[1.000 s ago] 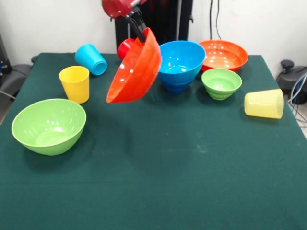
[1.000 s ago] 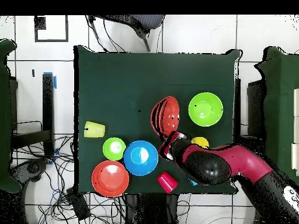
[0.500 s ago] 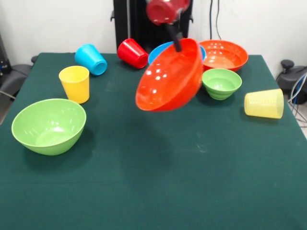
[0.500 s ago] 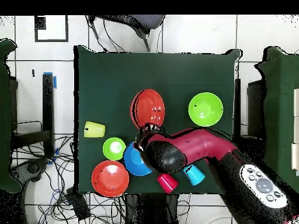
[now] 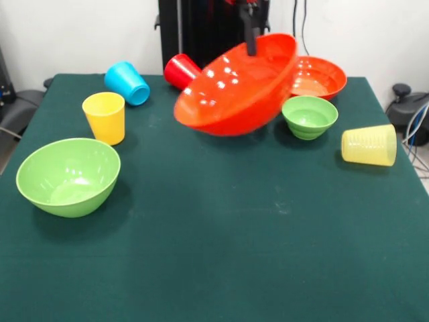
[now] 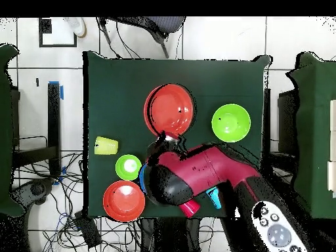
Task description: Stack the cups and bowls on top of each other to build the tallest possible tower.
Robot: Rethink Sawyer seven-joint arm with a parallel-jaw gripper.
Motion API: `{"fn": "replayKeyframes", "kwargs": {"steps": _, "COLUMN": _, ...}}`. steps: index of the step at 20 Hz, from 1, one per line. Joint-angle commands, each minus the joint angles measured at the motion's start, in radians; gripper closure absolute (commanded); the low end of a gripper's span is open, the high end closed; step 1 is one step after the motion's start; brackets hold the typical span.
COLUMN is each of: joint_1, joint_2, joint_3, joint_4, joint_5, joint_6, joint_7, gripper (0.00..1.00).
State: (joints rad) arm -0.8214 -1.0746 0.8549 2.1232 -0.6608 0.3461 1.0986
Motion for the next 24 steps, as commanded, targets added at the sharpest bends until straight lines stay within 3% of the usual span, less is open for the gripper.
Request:
{"fn": "replayKeyframes", "kwargs": {"steps": 1, "joint_1": 0.067, "joint_2": -0.117, "joint_3": -0.172, "joint_4": 0.030, "joint_5": -0.174, "joint_6": -0.129, "joint_7": 0.185, "gripper": 1.00}}
{"fn": "replayKeyframes", "kwargs": {"steps": 4, "joint_1": 0.105, "joint_2": -0.158, "joint_3": -0.229, "joint_4": 0.022, "joint_5": -0.215, "joint_6": -0.144, "joint_7": 0.188, "gripper": 1.00}}
{"fn": "replayKeyframes", "kwargs": {"steps": 7, "joint_1": 0.104, "joint_2": -0.191, "joint_3": -0.233, "joint_4": 0.032, "joint_5": -0.205, "joint_6": -0.160, "joint_7": 0.160, "gripper": 1.00}}
{"fn": "replayKeyframes", "kwargs": {"steps": 10, "joint_1": 0.120, "joint_2": -0.151, "joint_3": -0.257, "joint_4": 0.031, "joint_5": -0.224, "joint_6": -0.216, "joint_7": 0.160, "gripper": 1.00}}
{"fn": "replayKeyframes", "kwargs": {"steps": 11, "joint_1": 0.148, "joint_2": -0.137, "joint_3": -0.279, "joint_4": 0.018, "joint_5": -0.230, "joint_6": -0.220, "joint_7": 0.173, "gripper": 1.00}}
{"fn": "replayKeyframes", "kwargs": {"steps": 13, "joint_1": 0.258, "joint_2": -0.090, "joint_3": -0.406, "joint_4": -0.047, "joint_5": -0.286, "joint_6": -0.206, "joint_7": 0.243, "gripper": 1.00}}
{"fn": "replayKeyframes", "kwargs": {"steps": 14, "joint_1": 0.335, "joint_2": -0.059, "joint_3": -0.482, "joint_4": -0.095, "joint_5": -0.332, "joint_6": -0.163, "joint_7": 0.307, "gripper": 1.00}}
{"fn": "replayKeyframes", "kwargs": {"steps": 17, "joint_1": 0.445, "joint_2": 0.001, "joint_3": -0.576, "joint_4": -0.161, "joint_5": -0.385, "joint_6": -0.053, "joint_7": 0.391, "gripper": 1.00}}
{"fn": "replayKeyframes", "kwargs": {"steps": 20, "joint_1": 0.470, "joint_2": 0.028, "joint_3": -0.590, "joint_4": -0.159, "joint_5": -0.339, "joint_6": -0.001, "joint_7": 0.348, "gripper": 1.00}}
{"fn": "replayKeyframes", "kwargs": {"steps": 24, "joint_1": 0.423, "joint_2": 0.028, "joint_3": -0.535, "joint_4": -0.094, "joint_5": -0.253, "joint_6": -0.025, "joint_7": 0.262, "gripper": 1.00}}
